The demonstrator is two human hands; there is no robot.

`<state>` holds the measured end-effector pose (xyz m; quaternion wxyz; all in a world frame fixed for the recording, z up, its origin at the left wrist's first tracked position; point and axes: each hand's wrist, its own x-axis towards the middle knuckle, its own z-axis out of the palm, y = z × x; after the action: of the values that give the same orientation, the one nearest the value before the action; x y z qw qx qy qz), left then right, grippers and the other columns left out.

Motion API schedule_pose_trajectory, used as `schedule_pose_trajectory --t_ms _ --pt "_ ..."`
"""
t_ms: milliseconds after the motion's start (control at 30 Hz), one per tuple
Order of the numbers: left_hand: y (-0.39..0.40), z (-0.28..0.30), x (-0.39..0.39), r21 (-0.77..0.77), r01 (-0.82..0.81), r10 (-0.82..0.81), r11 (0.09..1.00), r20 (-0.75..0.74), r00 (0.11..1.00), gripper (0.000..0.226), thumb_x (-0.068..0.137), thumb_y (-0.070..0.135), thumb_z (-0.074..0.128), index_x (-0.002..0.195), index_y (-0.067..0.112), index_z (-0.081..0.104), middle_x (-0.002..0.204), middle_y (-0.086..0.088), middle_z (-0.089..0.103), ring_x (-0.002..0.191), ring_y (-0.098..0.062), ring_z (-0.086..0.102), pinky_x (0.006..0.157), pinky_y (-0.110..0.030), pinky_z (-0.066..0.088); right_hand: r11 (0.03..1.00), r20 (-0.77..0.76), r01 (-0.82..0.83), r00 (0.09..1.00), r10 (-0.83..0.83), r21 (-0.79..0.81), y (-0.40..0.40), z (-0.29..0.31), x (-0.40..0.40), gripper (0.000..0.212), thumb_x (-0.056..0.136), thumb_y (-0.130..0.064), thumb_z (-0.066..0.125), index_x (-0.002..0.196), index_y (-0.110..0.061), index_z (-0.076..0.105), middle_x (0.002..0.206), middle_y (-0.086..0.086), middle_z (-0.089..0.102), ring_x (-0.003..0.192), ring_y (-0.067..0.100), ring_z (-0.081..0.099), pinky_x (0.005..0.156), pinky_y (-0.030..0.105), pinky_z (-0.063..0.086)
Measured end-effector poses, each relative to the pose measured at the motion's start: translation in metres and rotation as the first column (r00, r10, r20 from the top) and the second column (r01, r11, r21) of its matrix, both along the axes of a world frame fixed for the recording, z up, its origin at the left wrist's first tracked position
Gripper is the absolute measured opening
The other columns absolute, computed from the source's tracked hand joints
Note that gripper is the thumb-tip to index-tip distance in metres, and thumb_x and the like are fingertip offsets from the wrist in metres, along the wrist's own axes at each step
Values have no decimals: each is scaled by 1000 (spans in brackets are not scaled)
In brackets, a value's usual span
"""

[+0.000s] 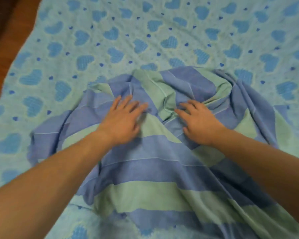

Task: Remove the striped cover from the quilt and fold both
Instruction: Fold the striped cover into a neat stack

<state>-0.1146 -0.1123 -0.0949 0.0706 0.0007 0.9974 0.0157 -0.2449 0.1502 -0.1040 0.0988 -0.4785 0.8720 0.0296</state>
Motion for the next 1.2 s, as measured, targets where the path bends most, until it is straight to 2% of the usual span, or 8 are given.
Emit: schedule_pose_trajectory --t_ms 167,333,733,833,933,1067,1133,1200 --pt "35 -24 21 -101 241 -177 965 423 889 56 91 29 49 145 32 35 118 -3 69 114 -26 61 114 -45 23 939 -143 135 985 -93 318 30 -20 -18 50 94 -19 42 145 -18 40 129 12 57 123 35 47 114 51 18" --pt "15 -8 88 -103 406 -271 908 595 757 27 89 27 46 113 29 58 113 -1 69 104 -25 65 97 -37 41 994 -163 -80 982 90 71 83 5 6 7 71 -12 73 76 -16 71 72 11 52 74 32 52 75 44 39" --pt "51 22 129 -90 220 -55 971 814 578 44 92 52 43 130 31 50 134 -4 58 122 -28 58 97 -42 48 976 20 -38 999 34 214 140 41 78 3 81 -13 65 81 -16 64 82 8 56 78 31 54 74 42 46" --pt "72 35 120 -94 185 -86 978 630 772 78 82 75 44 146 32 30 150 -5 33 137 -27 35 108 -43 35 945 239 328 916 -323 19 108 79 73 20 99 -18 50 83 -11 59 84 10 54 85 33 54 76 43 42" --pt "116 52 94 434 -170 3 885 360 933 115 68 85 56 153 44 -9 161 3 15 144 -18 24 114 -41 34 696 559 570 779 -286 -437 66 129 75 20 98 -12 51 84 -16 64 82 1 61 82 17 60 76 27 46" --pt "110 63 50 280 -170 106 945 230 967 43 86 46 61 121 38 37 113 -9 67 98 -35 65 72 -40 53 430 761 733 632 -145 -527 62 146 61 24 98 -21 51 112 -34 65 110 -10 69 103 6 65 88 18 51" --pt "51 62 39 177 -399 378 899 142 915 20 87 21 56 102 25 44 98 -18 67 88 -42 65 67 -43 50 504 620 768 628 -470 -396 106 119 43 42 97 -22 57 138 -24 50 140 -2 54 129 12 49 106 25 40" --pt "-21 55 38 351 -751 773 560 106 626 23 89 6 52 111 7 55 109 -30 63 100 -49 62 80 -52 51 452 398 886 454 -797 -104 171 84 34 62 92 -26 66 145 -9 41 148 18 43 137 31 39 113 42 31"
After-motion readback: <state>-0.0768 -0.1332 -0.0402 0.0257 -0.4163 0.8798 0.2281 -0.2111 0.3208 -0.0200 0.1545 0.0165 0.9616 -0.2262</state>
